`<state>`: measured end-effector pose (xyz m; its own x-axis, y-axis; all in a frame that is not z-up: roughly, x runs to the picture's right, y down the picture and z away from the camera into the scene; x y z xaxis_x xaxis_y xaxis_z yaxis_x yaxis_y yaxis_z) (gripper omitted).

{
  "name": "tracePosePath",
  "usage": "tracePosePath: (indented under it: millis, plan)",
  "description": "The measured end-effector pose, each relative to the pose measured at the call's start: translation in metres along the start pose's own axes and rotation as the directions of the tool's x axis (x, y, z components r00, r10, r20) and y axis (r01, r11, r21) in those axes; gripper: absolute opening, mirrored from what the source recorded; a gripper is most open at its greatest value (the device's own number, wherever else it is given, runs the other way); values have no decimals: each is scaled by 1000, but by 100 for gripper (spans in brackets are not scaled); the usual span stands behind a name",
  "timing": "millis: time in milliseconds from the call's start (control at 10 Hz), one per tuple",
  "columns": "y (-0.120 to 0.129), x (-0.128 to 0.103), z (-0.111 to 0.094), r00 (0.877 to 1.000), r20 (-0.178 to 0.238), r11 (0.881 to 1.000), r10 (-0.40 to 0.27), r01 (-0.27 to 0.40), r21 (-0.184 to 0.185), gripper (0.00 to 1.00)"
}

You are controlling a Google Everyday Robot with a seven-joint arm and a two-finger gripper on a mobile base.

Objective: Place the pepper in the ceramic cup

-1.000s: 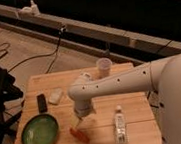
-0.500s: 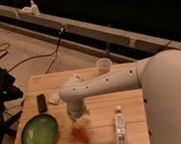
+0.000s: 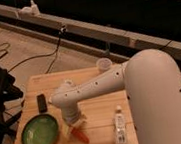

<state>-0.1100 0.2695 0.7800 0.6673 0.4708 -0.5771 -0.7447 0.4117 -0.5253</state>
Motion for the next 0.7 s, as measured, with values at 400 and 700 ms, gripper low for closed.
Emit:
tracePosePath:
  millis: [400,700]
  plan:
    - [-4,-1,10,1000,-9,1000,17,-17,-2,38]
    - [-7,-4,10,999,3,999,35,-35,-13,6]
